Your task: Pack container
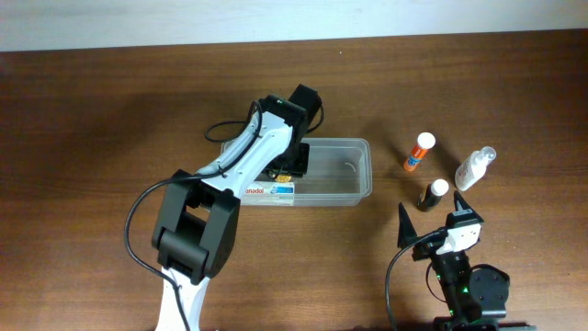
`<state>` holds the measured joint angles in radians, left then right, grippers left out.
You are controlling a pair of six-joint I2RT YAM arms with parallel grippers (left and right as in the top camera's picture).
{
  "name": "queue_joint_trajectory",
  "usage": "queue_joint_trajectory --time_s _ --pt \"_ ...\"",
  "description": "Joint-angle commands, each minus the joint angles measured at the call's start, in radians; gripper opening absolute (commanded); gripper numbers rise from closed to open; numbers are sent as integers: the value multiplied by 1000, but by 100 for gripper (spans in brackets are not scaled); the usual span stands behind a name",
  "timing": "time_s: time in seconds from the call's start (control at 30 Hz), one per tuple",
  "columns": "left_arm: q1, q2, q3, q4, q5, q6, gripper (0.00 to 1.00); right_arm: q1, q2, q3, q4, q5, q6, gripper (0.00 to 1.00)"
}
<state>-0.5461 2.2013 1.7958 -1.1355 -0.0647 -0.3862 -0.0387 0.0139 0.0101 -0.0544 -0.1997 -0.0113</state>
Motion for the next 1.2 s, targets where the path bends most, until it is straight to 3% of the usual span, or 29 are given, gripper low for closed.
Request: queue_joint_trajectory --time_s 0.0,0.13,0.43,0.73,0.93,0.97,1.03,1.17 --pt "0 7 8 -2 -12 -11 49 -8 -8 -5 -6 5 2 98" --pt "0 7 8 -3 -12 -11 54 -8 -8 -5 -6 5 1 98" --pt "0 6 25 -8 -11 -10 51 -8 -8 -5 -6 5 1 98" --pt "4 -64 218 -153 -13 -10 50 -8 -8 -5 -6 5 2 98" --pt "75 -167 319 -252 -132 -10 61 -8 -8 -5 -6 5 2 98" --pt "98 -183 320 -264 -184 -10 70 -8 -8 -5 -6 5 2 98" --pt "155 -208 320 -294 -278 -10 99 -8 -8 -5 -6 5 1 98" --pt "287 -221 320 -376 -439 -10 99 -8 -8 -5 -6 5 2 98"
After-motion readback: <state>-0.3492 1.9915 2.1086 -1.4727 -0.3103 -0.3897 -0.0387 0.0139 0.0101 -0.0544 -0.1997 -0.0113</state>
